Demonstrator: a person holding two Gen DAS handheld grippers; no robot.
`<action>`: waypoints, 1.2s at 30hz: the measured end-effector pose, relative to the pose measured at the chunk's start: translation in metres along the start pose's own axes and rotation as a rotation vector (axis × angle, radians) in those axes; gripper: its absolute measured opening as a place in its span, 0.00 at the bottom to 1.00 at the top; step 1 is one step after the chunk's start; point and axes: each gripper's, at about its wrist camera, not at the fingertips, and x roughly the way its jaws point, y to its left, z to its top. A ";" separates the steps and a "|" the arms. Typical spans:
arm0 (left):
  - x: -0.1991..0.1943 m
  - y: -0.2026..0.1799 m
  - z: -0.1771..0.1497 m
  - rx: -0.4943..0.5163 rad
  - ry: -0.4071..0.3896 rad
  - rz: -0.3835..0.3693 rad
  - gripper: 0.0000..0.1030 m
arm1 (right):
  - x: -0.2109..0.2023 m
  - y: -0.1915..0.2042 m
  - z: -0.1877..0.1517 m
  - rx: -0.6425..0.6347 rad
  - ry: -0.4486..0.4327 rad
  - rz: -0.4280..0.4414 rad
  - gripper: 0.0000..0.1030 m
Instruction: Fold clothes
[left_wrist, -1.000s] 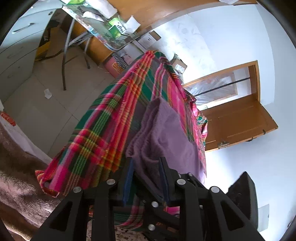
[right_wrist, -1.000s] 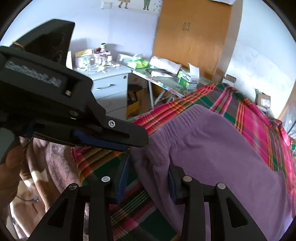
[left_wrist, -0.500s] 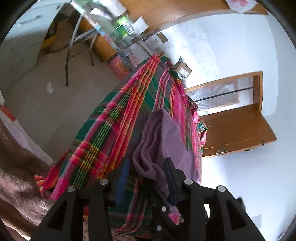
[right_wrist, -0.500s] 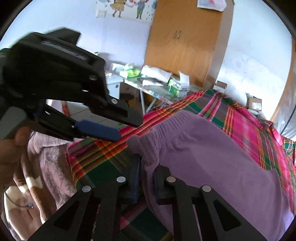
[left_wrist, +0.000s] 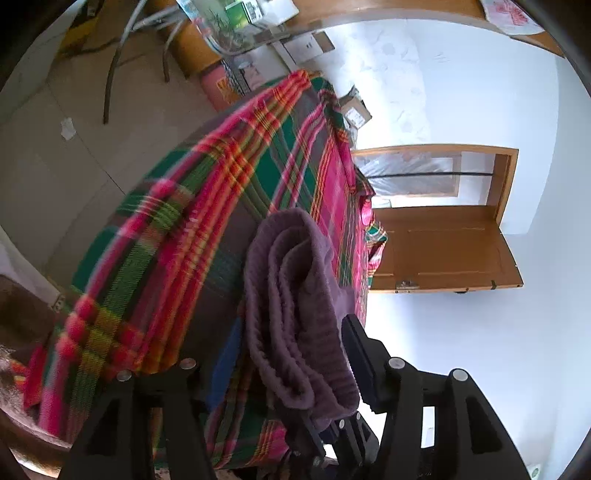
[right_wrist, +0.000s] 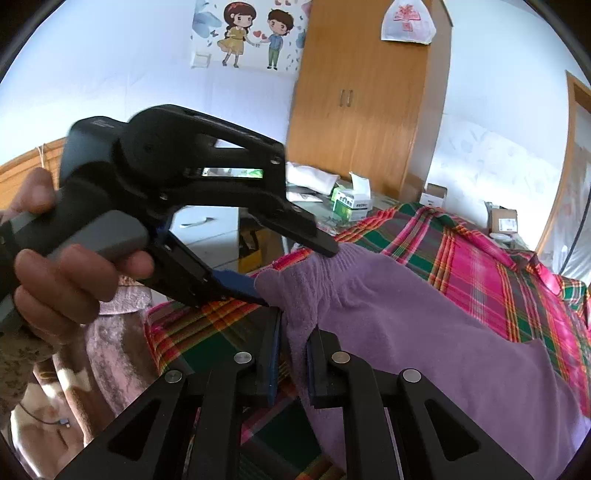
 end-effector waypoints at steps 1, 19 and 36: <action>0.005 -0.002 0.002 0.009 0.014 0.006 0.55 | 0.000 0.000 0.001 0.001 -0.003 0.002 0.11; 0.045 -0.019 0.042 0.028 0.090 0.064 0.39 | -0.002 -0.007 0.002 0.033 -0.013 0.018 0.09; 0.026 -0.016 0.044 0.096 0.002 0.085 0.17 | 0.010 -0.002 0.006 0.011 -0.002 0.014 0.08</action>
